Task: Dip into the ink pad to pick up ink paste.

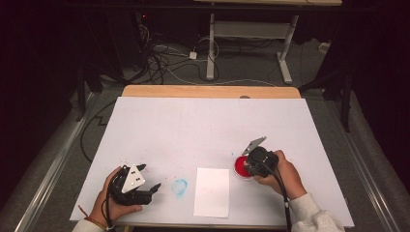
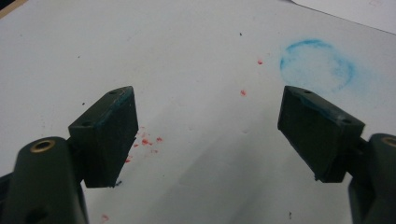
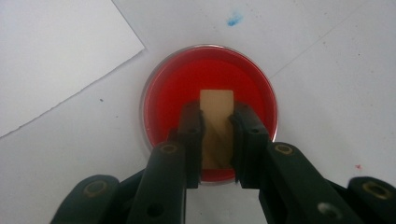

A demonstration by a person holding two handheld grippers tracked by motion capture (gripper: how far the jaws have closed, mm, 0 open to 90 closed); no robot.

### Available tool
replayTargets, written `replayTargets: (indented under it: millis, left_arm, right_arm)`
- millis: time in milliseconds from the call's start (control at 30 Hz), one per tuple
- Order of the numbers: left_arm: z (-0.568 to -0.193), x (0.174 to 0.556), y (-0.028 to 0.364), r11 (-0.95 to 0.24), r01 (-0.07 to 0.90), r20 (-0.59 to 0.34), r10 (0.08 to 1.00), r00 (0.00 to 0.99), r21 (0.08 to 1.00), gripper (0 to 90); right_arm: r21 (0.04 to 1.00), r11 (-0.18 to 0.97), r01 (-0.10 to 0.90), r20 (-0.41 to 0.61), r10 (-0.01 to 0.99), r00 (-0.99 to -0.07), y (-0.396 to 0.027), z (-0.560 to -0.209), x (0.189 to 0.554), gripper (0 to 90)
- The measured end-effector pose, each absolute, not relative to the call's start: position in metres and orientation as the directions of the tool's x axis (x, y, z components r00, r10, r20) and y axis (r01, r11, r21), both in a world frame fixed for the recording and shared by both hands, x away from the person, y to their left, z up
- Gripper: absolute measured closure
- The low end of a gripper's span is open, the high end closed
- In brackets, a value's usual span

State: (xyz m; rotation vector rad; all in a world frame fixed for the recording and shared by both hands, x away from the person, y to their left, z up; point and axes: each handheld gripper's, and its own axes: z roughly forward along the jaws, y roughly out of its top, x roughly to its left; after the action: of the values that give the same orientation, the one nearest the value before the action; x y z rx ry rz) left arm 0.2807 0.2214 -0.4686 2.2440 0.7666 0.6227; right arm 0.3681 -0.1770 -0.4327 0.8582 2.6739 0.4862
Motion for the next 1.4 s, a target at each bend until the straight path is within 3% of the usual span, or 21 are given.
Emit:
replayTargets:
  millis: [133, 333, 567, 733, 1167, 1400]
  left_arm:
    - [-0.468, 0.282, 0.222, -0.595, 0.348, 0.21, 0.671, 0.712, 0.724, 19.4]
    - [-0.47, 0.283, 0.223, -0.591, 0.358, 0.202, 0.676, 0.709, 0.723, 19.5]
    - [-0.469, 0.282, 0.222, -0.597, 0.354, 0.207, 0.672, 0.711, 0.72, 19.5]
    - [-0.47, 0.282, 0.222, -0.6, 0.354, 0.206, 0.669, 0.714, 0.718, 19.5]
    - [-0.471, 0.282, 0.222, -0.611, 0.344, 0.219, 0.66, 0.719, 0.713, 19.5]
    - [-0.471, 0.281, 0.221, -0.61, 0.35, 0.213, 0.661, 0.719, 0.71, 19.5]
  right_arm:
    - [0.441, 0.745, 0.5, -0.166, 0.616, -0.77, -0.182, -0.421, 0.371, 76.5]
    - [0.566, 0.702, 0.432, -0.183, 0.618, -0.765, -0.189, -0.377, 0.358, 76.5]
    - [0.614, 0.682, 0.398, -0.183, 0.613, -0.769, -0.189, -0.354, 0.351, 76.4]
    - [0.591, 0.687, 0.422, -0.168, 0.617, -0.769, -0.184, -0.366, 0.356, 76.4]
    - [0.398, 0.773, 0.494, -0.138, 0.582, -0.801, -0.169, -0.431, 0.379, 76.5]
    - [0.404, 0.764, 0.503, -0.13, 0.593, -0.795, -0.17, -0.433, 0.379, 76.6]
